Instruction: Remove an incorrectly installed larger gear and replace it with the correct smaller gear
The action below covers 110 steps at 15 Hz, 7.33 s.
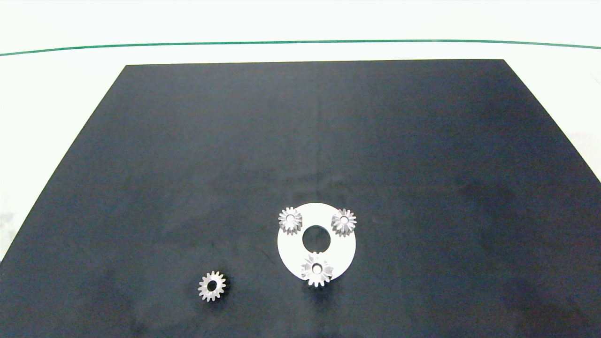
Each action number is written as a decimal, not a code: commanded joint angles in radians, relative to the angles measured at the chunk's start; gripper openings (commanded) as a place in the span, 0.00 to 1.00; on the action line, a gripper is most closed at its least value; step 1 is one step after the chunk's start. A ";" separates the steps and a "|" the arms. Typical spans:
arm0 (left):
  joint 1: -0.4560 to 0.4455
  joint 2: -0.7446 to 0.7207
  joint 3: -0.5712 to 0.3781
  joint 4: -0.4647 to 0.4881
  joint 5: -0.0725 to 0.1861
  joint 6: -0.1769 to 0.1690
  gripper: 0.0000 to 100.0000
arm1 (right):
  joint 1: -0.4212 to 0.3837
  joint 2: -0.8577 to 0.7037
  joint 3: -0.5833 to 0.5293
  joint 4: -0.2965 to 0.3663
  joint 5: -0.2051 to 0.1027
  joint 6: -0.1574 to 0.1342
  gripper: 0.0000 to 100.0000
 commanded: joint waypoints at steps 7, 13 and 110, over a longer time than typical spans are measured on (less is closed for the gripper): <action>-0.070 0.195 -0.074 0.028 0.002 0.015 1.00 | 0.001 0.194 -0.008 0.007 0.050 0.002 1.00; -0.085 0.170 -0.067 0.022 0.001 0.015 1.00 | 0.004 0.219 0.009 0.007 0.078 0.005 1.00; -0.108 -0.043 -0.114 0.039 0.016 0.002 1.00 | 1.044 1.291 -0.757 0.029 -0.339 0.564 0.94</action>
